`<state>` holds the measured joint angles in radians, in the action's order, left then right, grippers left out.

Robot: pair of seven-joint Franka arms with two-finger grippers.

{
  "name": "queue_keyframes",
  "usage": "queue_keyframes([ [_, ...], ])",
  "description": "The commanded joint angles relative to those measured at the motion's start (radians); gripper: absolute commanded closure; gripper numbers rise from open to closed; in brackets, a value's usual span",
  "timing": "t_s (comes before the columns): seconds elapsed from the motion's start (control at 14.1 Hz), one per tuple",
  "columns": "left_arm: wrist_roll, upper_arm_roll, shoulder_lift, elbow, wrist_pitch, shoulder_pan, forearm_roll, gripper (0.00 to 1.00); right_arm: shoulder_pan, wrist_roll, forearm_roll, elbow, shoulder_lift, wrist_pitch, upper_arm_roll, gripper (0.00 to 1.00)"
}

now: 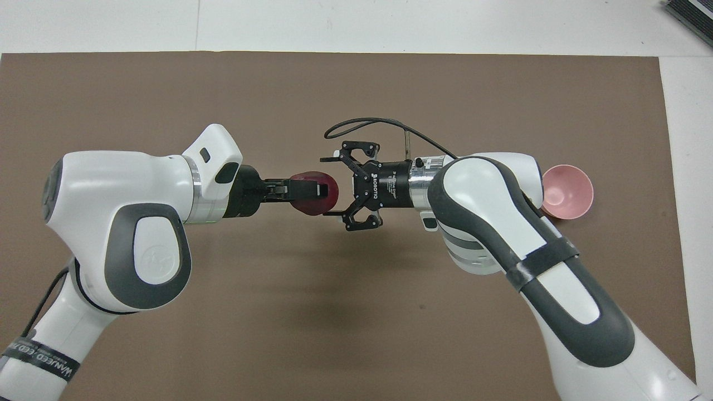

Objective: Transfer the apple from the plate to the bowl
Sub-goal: 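Carry the apple toward the right gripper while the right gripper opens nearby, then close the right gripper on the apple while the left gripper holds it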

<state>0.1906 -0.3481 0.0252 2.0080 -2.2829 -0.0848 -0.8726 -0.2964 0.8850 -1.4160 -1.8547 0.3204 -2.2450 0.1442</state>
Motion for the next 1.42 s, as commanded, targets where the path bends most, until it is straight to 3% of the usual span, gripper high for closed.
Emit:
queue_keyframes([
  [0.0, -0.016, 0.011, -0.001, -0.018, -0.006, -0.016, -0.005, 1.0, 0.026, -0.017, 0.049, -0.02, -0.012, 0.018, -0.001, 0.0],
  [0.5, -0.08, 0.011, 0.041, -0.08, -0.006, -0.013, 0.059, 1.0, 0.011, -0.015, 0.069, -0.017, -0.018, 0.039, 0.006, 0.0],
  [1.07, -0.114, 0.009, 0.042, -0.064, 0.01, -0.032, 0.069, 1.0, 0.02, -0.015, 0.002, -0.001, -0.044, 0.087, 0.006, 0.0],
  [1.14, -0.114, 0.009, 0.042, -0.064, 0.008, -0.032, 0.069, 1.0, 0.014, -0.009, 0.0, -0.001, -0.046, 0.081, 0.006, 0.28],
  [1.21, -0.114, 0.009, 0.042, -0.064, 0.008, -0.03, 0.069, 1.0, 0.014, 0.008, 0.0, -0.001, -0.046, 0.076, 0.005, 0.99],
  [1.35, -0.115, 0.009, 0.045, -0.064, 0.01, -0.03, 0.069, 1.0, 0.017, 0.055, 0.008, -0.001, -0.046, 0.073, 0.003, 1.0],
])
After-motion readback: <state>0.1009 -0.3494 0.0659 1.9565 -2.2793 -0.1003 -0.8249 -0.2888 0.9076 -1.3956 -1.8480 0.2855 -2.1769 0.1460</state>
